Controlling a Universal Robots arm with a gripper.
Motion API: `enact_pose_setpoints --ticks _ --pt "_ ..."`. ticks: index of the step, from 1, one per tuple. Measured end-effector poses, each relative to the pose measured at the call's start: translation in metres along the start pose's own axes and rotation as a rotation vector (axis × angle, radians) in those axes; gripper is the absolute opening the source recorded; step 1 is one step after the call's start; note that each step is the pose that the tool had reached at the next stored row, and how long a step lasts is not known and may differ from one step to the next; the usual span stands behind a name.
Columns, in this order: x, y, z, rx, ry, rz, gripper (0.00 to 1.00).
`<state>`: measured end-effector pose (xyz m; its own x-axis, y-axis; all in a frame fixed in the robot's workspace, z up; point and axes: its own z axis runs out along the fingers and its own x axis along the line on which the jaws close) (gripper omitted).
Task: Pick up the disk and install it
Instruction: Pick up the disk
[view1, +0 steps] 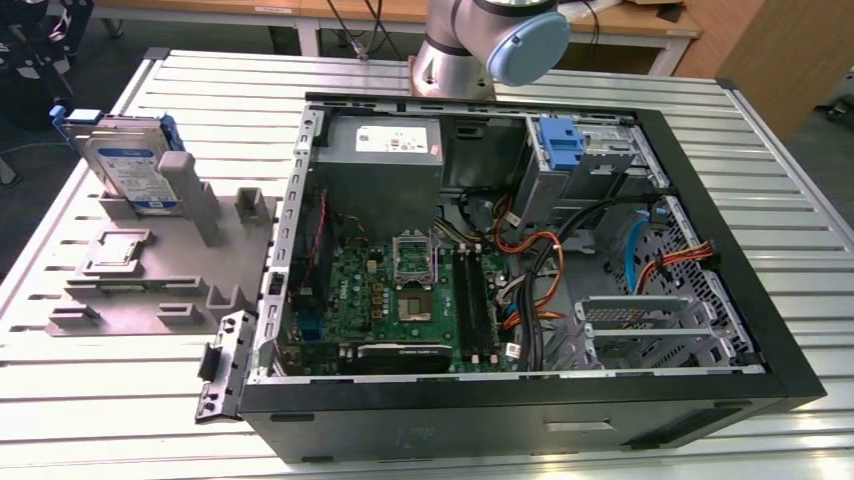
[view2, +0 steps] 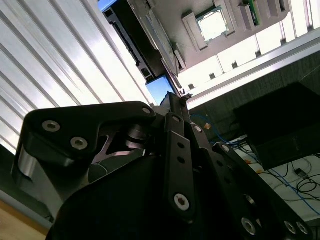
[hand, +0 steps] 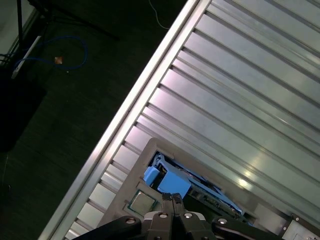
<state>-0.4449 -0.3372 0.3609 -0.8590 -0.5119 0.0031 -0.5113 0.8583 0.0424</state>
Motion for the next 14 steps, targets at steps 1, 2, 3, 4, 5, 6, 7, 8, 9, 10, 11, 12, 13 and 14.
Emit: enact_pose_setpoints --ticks 1,2,3,4,5,6,7,8,9,10,11,12,13,14 --pt "0.0 0.0 0.0 0.0 0.0 0.0 0.1" --pt "0.0 0.0 0.0 0.0 0.0 0.0 0.1" --pt "0.0 0.0 0.0 0.0001 0.0 0.0 0.1" --pt "0.0 0.0 0.0 0.0 0.0 0.0 0.1" --pt "0.0 0.0 0.0 0.0 0.0 0.0 0.1" --pt "0.0 0.0 0.0 0.0 0.0 -0.001 0.1" --pt "0.0 0.0 0.0 0.0 0.0 -0.001 0.1" --pt "0.0 0.0 0.0 0.0 0.0001 -0.002 0.1" --pt "0.0 0.0 0.0 0.0 0.0002 -0.004 0.1" --pt "0.0 0.0 0.0 0.0 0.0002 -0.006 0.1" --pt "0.0 0.0 0.0 0.0 0.0003 -0.008 0.1" --pt "0.0 0.0 0.0 0.0001 0.0004 -0.011 0.1" --pt "0.0 0.0 0.0 0.0001 0.0005 -0.014 0.1" --pt "0.0 0.0 0.0 0.0001 0.0007 -0.017 0.1"
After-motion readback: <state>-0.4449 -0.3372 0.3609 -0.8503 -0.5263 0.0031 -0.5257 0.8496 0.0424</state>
